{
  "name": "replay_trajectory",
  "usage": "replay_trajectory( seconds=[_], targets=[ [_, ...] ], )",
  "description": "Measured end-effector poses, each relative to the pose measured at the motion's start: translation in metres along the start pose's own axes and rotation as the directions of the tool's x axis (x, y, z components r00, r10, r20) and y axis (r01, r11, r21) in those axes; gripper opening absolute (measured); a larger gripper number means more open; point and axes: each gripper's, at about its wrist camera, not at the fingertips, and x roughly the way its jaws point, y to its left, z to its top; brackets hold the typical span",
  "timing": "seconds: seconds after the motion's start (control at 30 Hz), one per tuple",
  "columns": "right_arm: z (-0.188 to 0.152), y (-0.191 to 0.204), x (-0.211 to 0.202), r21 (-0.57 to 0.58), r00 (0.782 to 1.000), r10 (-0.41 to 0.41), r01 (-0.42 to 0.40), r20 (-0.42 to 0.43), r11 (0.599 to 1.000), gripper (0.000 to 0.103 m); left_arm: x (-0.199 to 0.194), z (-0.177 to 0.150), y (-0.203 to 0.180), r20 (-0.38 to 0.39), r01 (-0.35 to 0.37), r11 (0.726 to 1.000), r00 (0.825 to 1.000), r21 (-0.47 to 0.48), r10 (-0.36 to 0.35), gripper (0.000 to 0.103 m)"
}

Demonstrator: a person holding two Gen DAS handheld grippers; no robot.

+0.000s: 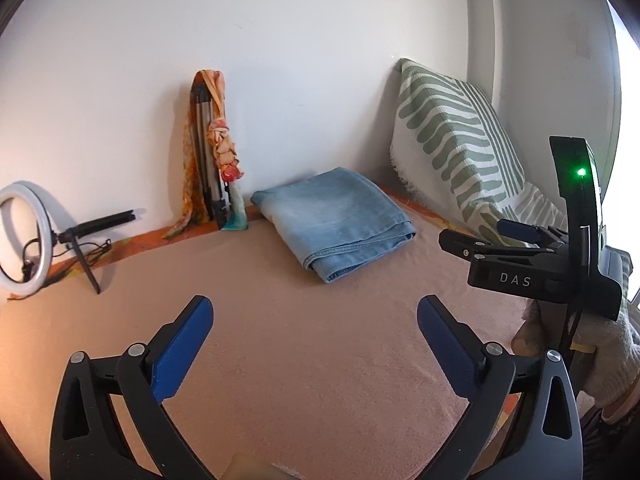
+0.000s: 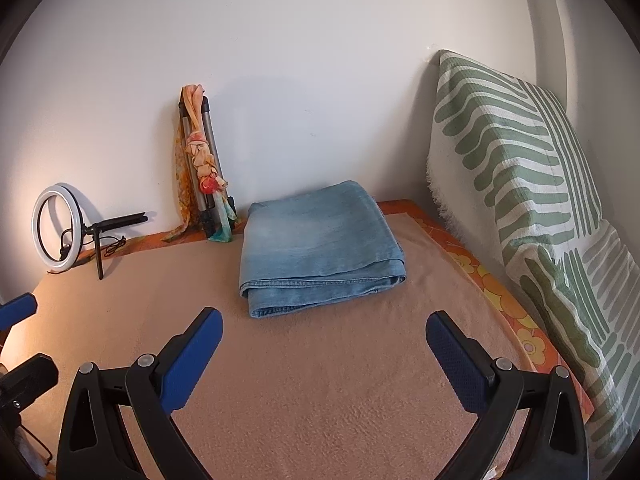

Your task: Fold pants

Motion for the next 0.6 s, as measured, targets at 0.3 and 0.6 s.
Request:
replay_trajectory(
  seconds=[0.3,0.6],
  targets=[
    [-0.0009,-0.0058,-0.0008,0.028,1.0,-0.004,0.005,-0.003,1.0,0.103,-0.0069,-0.0014,-0.007,0.034,-0.027,0.999,0.999,0.047,0.026,0.102],
    [-0.0007,-0.0041,-0.0009,0.024,1.0,-0.003,0.003,-0.002,1.0,0.103,-0.0086,0.0002,-0.0071,0.042,-0.021,0.999,0.999,0.046,0.019,0.102]
  ],
)
